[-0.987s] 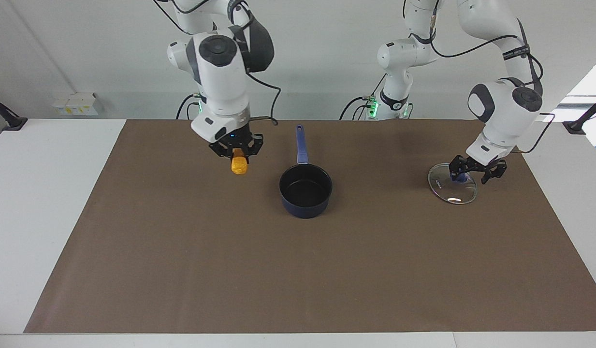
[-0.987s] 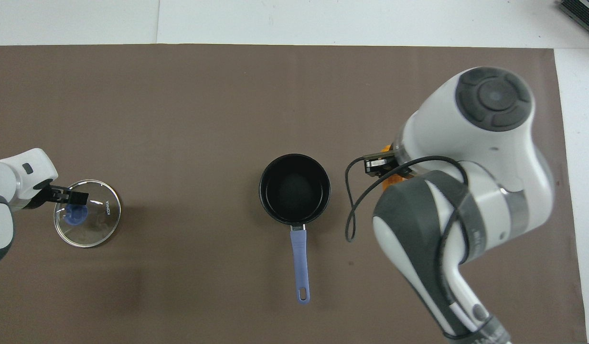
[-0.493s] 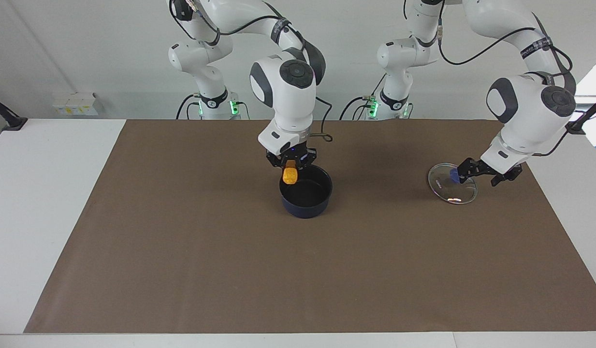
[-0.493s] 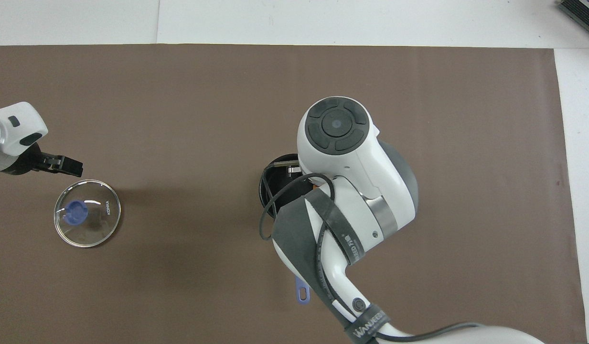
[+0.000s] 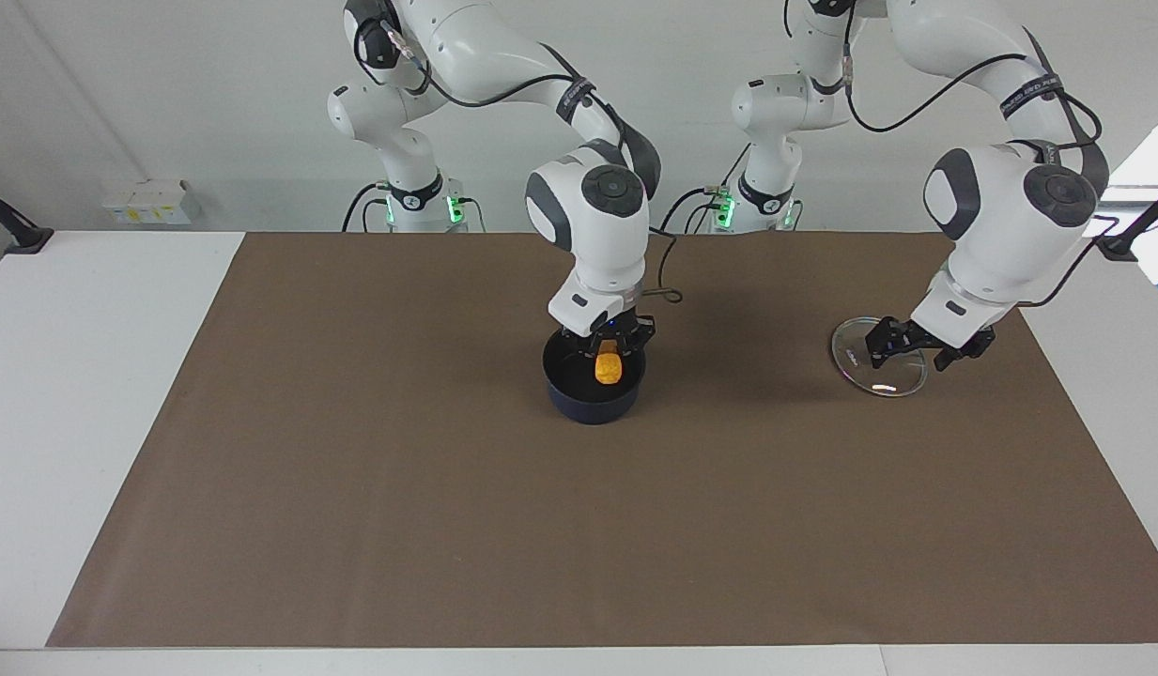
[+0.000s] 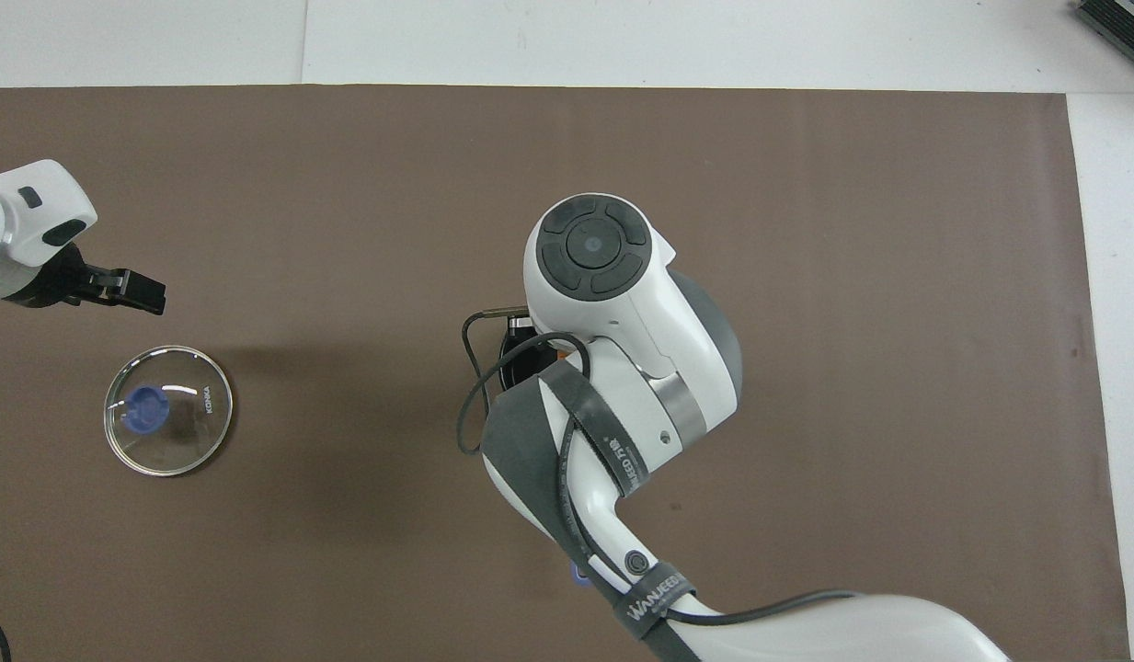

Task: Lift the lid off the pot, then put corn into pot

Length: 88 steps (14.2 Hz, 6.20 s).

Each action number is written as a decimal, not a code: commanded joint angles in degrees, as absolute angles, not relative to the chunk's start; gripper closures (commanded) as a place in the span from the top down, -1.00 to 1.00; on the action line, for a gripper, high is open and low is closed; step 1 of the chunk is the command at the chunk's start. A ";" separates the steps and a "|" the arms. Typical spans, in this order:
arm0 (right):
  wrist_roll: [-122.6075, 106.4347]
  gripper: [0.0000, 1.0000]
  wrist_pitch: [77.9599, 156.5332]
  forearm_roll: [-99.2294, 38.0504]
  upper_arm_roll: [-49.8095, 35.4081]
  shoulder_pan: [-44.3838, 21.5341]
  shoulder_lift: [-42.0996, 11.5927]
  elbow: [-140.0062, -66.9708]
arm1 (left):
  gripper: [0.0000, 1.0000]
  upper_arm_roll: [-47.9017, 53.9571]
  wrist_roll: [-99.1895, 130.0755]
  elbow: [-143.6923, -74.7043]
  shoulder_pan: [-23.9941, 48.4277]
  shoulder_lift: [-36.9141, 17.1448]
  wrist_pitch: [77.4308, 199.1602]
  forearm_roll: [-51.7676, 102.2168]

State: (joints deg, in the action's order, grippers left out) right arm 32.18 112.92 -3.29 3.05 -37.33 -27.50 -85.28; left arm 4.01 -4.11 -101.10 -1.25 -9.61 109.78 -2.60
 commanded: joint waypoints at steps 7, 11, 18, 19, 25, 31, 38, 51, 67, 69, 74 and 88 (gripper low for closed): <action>28.48 -1.00 115.66 -4.31 2.72 -37.27 -24.35 -94.12 | 1.00 3.25 -3.08 -98.70 0.09 -0.36 100.90 -2.02; 26.19 -1.00 118.55 -4.48 2.72 -36.65 -24.08 -95.45 | 1.00 3.25 -3.87 -96.26 0.09 2.20 93.89 -2.37; 26.02 -1.00 120.75 -4.74 2.72 -36.12 -25.14 -94.57 | 1.00 3.34 -3.87 -93.78 -0.35 1.67 90.26 -2.02; 26.02 -1.00 121.81 -5.96 2.72 -36.30 -25.14 -95.18 | 1.00 3.34 -3.95 -93.78 -0.18 1.67 90.44 -2.02; 26.02 -1.00 123.84 -6.33 2.72 -36.73 -25.58 -95.97 | 1.00 3.34 -4.04 -93.87 -0.35 2.37 90.35 -1.93; 23.12 0.94 123.05 -6.07 2.81 -36.39 -25.05 -97.56 | 1.00 3.34 -3.16 -93.96 0.09 2.46 89.83 -1.93; 22.59 1.00 121.56 -4.66 3.52 -32.71 -19.88 -96.68 | 1.00 3.34 -3.60 -96.76 -0.17 3.34 90.53 -1.93; 9.77 1.00 99.25 -0.44 3.78 -11.97 -2.38 -88.78 | 1.00 3.52 -1.84 -84.73 0.09 -2.02 82.97 -0.09; 7.12 1.00 89.30 -1.32 2.81 -2.81 4.13 -93.34 | 1.00 2.90 -1.76 -85.17 -0.88 -0.97 83.24 -0.26; 6.42 1.00 89.38 -1.41 3.07 -2.03 3.87 -92.99 | 1.00 2.90 -1.32 -85.43 -0.97 -0.79 83.41 0.09; 4.06 1.00 89.47 -1.67 4.82 -2.71 3.95 -91.42 | 1.00 2.90 -1.49 -85.52 -0.97 -0.79 83.85 0.09; 3.60 1.00 88.51 -0.18 6.06 -4.83 4.39 -91.06 | 1.00 2.81 -1.41 -85.69 -0.97 -0.70 83.32 0.09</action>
State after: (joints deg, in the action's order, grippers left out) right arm 5.02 88.85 -0.78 5.62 -4.81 3.54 -90.78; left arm 2.82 -1.05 -86.62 -0.60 -0.61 84.64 -0.24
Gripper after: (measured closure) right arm 0.000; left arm 0.000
